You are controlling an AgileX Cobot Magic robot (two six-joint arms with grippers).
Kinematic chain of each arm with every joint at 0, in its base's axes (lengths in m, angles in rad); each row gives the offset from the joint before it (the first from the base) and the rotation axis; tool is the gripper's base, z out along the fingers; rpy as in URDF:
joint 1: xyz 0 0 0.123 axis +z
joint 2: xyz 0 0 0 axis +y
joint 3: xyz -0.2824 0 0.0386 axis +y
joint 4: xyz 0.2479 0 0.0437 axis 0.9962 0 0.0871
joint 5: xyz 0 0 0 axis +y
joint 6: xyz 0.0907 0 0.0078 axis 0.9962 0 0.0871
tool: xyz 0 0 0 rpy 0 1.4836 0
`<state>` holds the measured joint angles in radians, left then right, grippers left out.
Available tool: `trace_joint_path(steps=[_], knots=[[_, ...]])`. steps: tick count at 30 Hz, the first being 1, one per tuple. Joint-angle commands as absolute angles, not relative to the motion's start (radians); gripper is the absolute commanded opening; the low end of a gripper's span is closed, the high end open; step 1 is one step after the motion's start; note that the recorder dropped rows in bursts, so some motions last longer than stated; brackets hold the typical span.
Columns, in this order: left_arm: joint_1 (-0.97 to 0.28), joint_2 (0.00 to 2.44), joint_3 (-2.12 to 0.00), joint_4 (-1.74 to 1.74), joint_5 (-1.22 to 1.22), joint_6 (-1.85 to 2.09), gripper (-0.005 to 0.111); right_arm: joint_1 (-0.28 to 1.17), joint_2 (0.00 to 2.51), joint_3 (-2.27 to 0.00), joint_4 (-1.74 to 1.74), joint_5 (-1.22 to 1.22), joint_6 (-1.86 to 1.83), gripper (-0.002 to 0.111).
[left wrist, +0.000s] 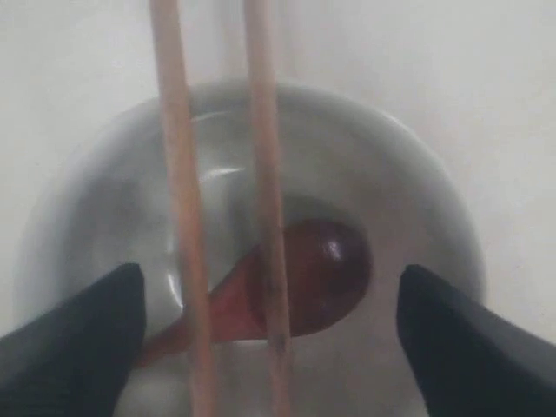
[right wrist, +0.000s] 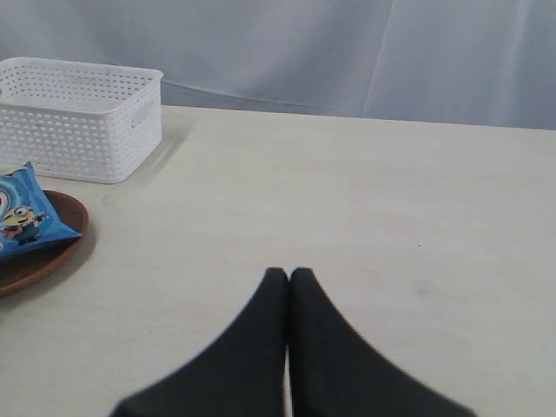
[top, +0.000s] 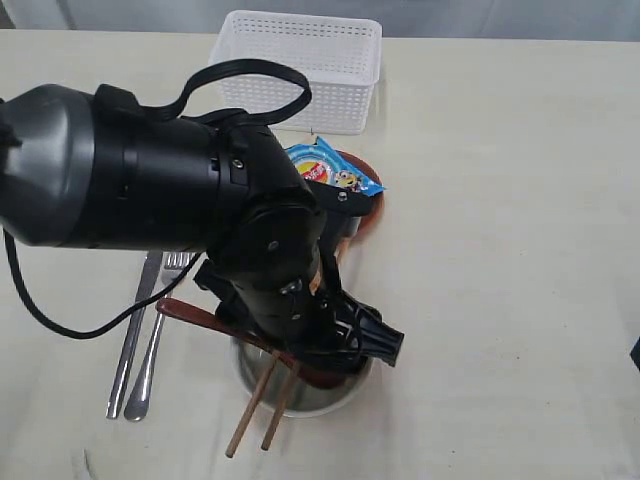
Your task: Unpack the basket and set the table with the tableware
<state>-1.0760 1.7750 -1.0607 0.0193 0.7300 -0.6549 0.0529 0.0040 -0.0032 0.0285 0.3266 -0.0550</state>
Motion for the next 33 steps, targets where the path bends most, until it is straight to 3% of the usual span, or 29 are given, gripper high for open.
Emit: trace_joint_path(steps=[1,8,21,23,27,33], knots=[[-1.081,1.767,-1.061,0.034,0.713,-0.659,0.065,0.051,0.000,0.000,0.029,0.324,-0.058,0.000],[-1.081,1.767,-1.143,0.094,0.763,-0.650,0.043,0.051,0.000,0.000,0.029,0.324,-0.058,0.000],[-1.081,1.767,-1.305,0.254,0.953,-0.626,0.040,0.051,0.000,0.000,0.029,0.324,-0.058,0.000],[-1.081,1.767,-1.321,0.254,0.974,-0.606,0.031,0.051,0.000,0.000,0.029,0.324,-0.058,0.000],[-1.081,1.767,-1.345,0.256,1.006,-0.572,0.001,0.051,0.000,0.000,0.029,0.324,-0.058,0.000],[-1.081,1.745,-1.362,0.258,1.004,-0.572,0.000,0.051,0.000,0.000,0.029,0.324,-0.058,0.000]])
